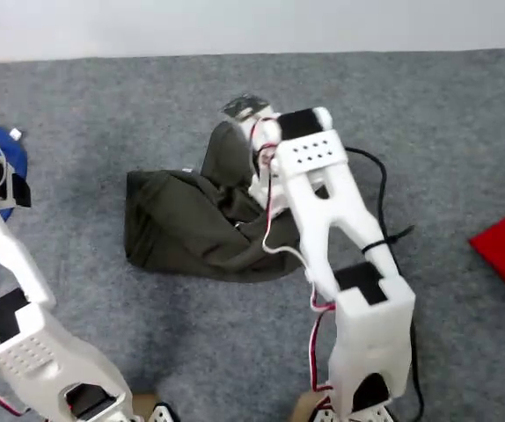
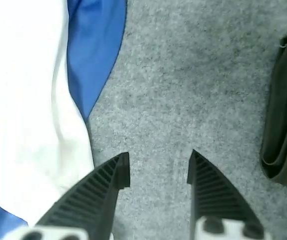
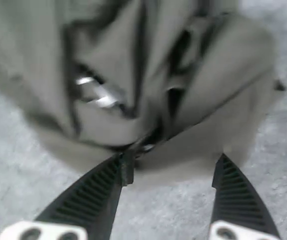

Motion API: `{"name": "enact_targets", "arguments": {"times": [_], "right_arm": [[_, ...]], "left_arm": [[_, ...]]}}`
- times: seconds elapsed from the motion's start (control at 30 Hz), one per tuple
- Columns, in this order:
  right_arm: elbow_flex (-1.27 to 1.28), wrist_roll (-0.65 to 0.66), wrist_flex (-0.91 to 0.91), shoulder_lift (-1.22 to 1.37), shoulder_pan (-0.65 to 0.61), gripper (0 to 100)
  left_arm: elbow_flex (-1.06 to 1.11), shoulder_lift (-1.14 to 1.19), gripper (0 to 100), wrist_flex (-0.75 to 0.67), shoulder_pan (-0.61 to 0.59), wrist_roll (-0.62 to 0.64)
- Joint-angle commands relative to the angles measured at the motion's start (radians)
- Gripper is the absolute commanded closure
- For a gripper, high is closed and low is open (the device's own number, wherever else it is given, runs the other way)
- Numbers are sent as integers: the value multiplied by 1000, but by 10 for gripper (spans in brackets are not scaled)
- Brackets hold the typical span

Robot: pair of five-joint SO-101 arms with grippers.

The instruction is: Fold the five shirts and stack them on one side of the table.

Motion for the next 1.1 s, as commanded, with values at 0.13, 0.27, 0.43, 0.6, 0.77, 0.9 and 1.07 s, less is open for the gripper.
{"name": "enact_targets", "arguments": {"times": [0.13,0.27,0.43,0.6,0.77,0.9,1.07], "right_arm": [[-126,-46,25,117,96,757],[-127,-43,85,137,171,931],[-89,-41,124,96,286,991],[83,-14,124,-47,360,988],[316,41,124,-217,360,988],[482,60,122,-329,410,988],[624,103,120,-409,570,988]], "left_arm": [[58,-58,811,25,11,-8],[77,-58,811,25,12,-8],[74,-58,811,23,25,-8],[74,-58,811,23,52,-8],[76,-57,811,23,78,-8],[76,-57,811,23,86,-9],[74,-57,811,23,86,-9]]}}
